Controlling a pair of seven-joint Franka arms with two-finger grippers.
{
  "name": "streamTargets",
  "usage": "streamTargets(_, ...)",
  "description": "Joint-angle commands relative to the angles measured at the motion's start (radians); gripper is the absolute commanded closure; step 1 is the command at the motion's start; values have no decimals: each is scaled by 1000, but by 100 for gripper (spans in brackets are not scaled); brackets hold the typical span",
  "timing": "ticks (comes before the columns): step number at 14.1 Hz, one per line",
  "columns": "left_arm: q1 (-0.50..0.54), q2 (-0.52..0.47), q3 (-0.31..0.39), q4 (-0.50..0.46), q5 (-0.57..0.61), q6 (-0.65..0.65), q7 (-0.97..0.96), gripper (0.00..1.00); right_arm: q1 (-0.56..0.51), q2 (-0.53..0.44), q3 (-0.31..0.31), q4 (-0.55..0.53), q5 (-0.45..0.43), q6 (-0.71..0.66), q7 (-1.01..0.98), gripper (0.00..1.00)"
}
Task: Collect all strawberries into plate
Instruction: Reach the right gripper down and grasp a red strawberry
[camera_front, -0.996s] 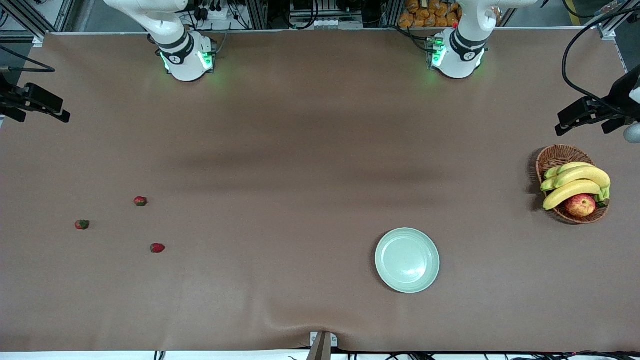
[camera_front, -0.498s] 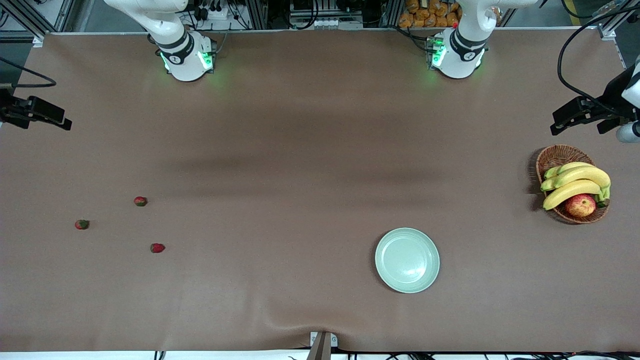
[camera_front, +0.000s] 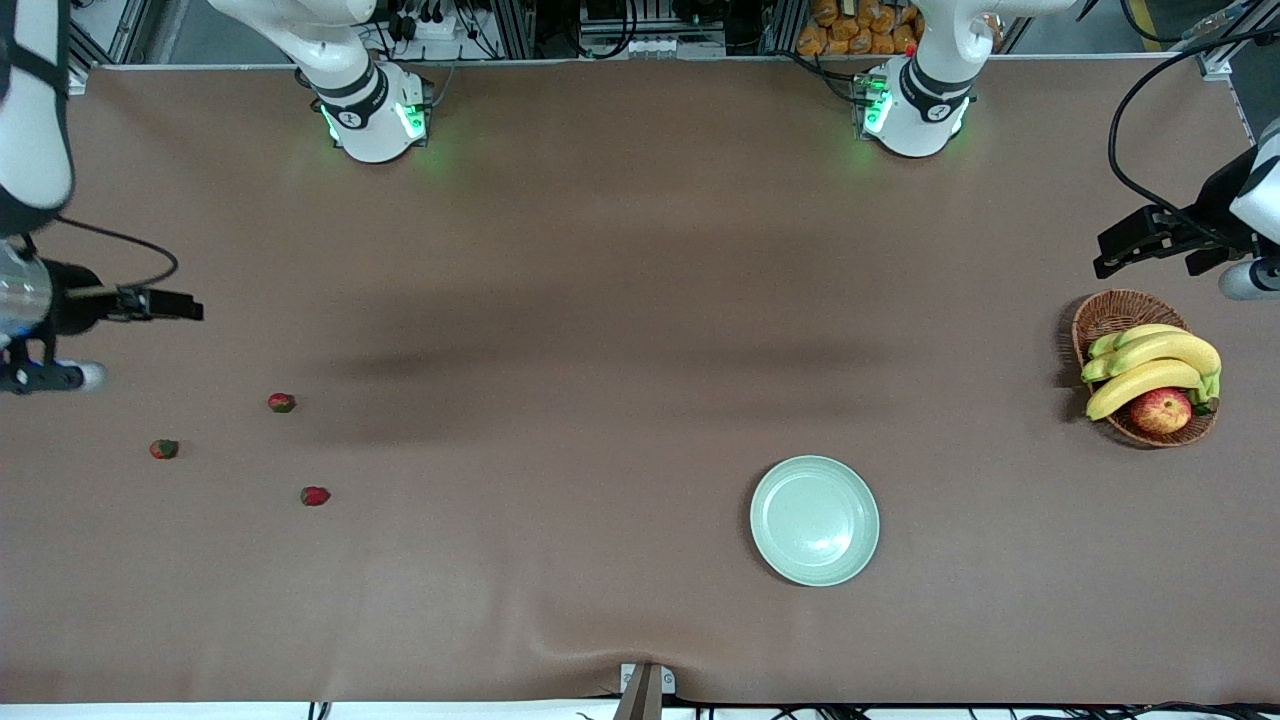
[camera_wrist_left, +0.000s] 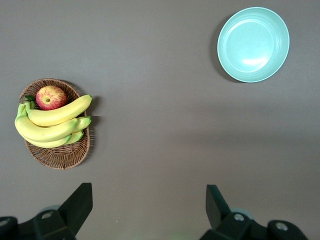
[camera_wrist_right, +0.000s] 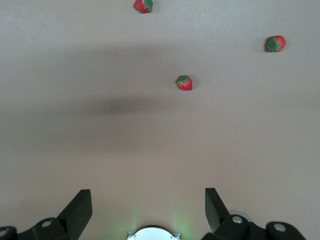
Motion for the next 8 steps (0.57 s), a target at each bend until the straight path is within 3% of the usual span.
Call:
streamTargets(1,9,7,2,14,-22,-10,17,0,-29,9,9,-123,-12,159,-89,0)
streamTargets(6,11,16,2,15,-24,-11,17,0,-63,22,9,-399,-13,576,-208,0)
streamTargets(8,12,16,0,14,-24,-10,17,0,-88,78,7,-447,-13,721,-289,0)
